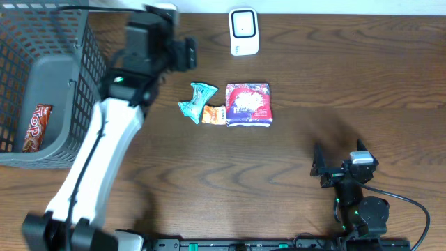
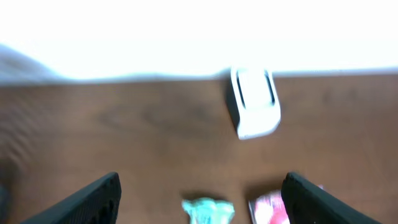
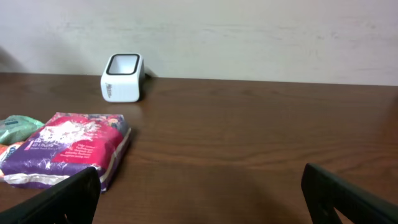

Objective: Scan the item barcode
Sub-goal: 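Move the left gripper back into the grey basket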

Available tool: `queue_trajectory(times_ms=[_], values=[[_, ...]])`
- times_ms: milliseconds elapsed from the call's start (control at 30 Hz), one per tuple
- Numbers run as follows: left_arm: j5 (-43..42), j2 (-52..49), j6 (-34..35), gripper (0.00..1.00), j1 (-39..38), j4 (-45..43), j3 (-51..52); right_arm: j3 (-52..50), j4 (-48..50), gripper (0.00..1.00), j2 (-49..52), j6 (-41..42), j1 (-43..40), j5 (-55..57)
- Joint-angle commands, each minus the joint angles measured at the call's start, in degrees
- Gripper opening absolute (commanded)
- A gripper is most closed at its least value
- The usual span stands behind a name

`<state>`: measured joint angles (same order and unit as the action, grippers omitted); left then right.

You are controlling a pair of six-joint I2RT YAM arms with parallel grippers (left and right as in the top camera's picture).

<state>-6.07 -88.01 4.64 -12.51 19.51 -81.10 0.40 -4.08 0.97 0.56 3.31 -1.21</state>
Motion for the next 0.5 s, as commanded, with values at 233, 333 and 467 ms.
queue_trajectory(times_ms=[233,333,467], values=[[13.55,11.45,0.04,0.99,12.07,-3.52,-1.51,-0.04,-0.26,0.99,-0.22,-0.85,0.48,0.46],[17.29,12.15,0.04,1.0,15.93,-2.78,-1.49,-0.04,-0.26,0.99,-0.22,-0.85,0.48,0.46],[19.71,12.13,0.07,1.0,21.77,-0.5,-1.49,-0.04,-0.24,0.99,-0.22,-0.83,0.48,0.46]])
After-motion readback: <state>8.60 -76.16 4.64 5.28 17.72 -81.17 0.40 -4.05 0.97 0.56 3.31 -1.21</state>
